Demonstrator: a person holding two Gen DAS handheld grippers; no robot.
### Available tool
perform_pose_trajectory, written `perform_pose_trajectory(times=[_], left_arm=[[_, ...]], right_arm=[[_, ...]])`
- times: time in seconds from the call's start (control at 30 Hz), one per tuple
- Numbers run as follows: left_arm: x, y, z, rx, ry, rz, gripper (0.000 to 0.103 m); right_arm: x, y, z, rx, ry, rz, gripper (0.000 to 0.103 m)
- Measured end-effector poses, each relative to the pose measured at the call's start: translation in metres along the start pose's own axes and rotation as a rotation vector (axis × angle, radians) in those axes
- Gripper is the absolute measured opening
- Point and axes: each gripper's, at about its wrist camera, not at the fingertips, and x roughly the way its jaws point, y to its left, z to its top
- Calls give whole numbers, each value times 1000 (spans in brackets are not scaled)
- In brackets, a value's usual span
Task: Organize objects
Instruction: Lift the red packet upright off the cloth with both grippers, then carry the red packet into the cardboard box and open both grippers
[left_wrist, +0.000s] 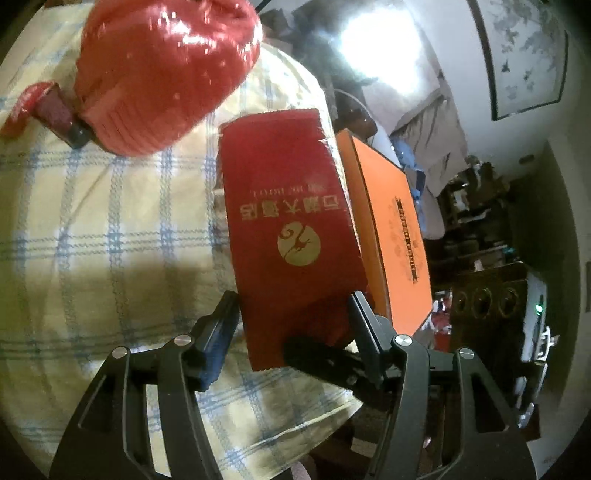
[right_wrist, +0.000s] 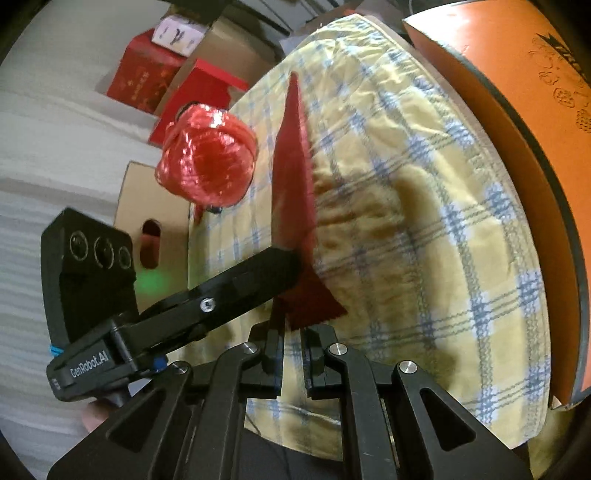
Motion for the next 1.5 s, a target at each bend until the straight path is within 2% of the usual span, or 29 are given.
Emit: perform_pose_trajectory(times=[0.03,0.07,0.1,0.13,0.17,0.23,0.4,0.7,0.93,1.07,1.33,1.5], left_arm=[[0,1,0,-2,-5,-7,55],[1,1,1,-6,-8,-6,51],[2,2,1,-7,-6,1,41],[3,3,2,-6,-4,11,35],[2,4,2,-4,-5,23,24],[1,6,2,5,-13,39,14],[-9,-4,-2,40,-47,58,5],[-65,-26,-8,119,-147,44,4],[-113,-37,-6,139,-237,58,4],[-143,-28,-5,121,-290,68,4],[-205,15,-3,52,-395,115,4],[-233,42,-5,14,-431,155,4]], right_arm=[[1,1,-1,-4,1,-2,8],[0,2,-1,-11,-2,-11,8],[0,1,-1,-16,-6,-18,8],[-1,2,-1,-21,-10,-21,8],[-2,3,-1,-26,-14,-29,8],[-4,5,-2,-46,-31,-58,8],[-9,12,-4,-83,-52,-82,8],[-36,61,-6,-192,-130,-88,8],[-38,110,-3,-262,-140,-51,8],[-25,146,-2,-324,-131,-36,8],[14,211,-4,-421,-93,-1,8],[45,243,-7,-459,-55,24,8]])
